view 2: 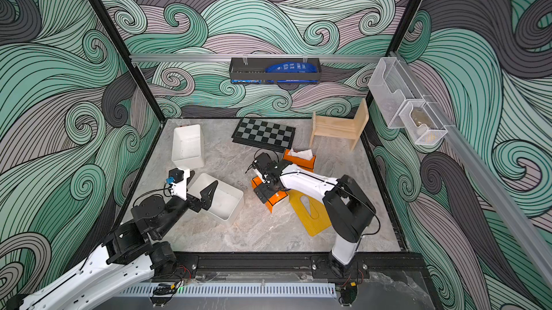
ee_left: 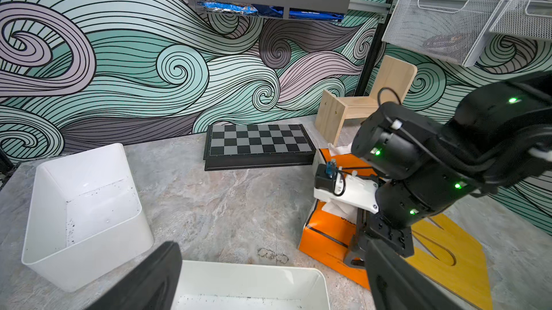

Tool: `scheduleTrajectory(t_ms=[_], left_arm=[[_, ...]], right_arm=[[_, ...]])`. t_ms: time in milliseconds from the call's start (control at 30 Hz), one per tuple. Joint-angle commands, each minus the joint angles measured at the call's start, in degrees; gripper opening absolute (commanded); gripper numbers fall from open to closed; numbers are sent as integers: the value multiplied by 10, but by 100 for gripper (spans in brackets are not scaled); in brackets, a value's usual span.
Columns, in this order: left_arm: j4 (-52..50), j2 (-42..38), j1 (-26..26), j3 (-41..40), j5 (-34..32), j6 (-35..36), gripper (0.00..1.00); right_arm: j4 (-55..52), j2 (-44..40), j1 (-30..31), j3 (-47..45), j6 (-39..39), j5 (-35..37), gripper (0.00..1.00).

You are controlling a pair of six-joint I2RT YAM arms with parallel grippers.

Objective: Put the tissue paper into the tissue box
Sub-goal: Pick up the paper towel from the center of the board.

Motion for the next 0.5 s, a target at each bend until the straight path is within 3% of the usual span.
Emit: scheduleTrajectory(t_ms=[0, 167, 467], left_arm=[[15, 1, -1, -3, -3, 8, 99], [11, 14, -1, 5, -4, -5, 99], [25, 29, -1, -2, -16, -45, 99]], right_arm=[[-25, -49, 1, 32, 6, 2, 100], [-37, -64, 1, 26, -7, 13, 100], [-49, -5, -22, 35, 1, -20, 100]])
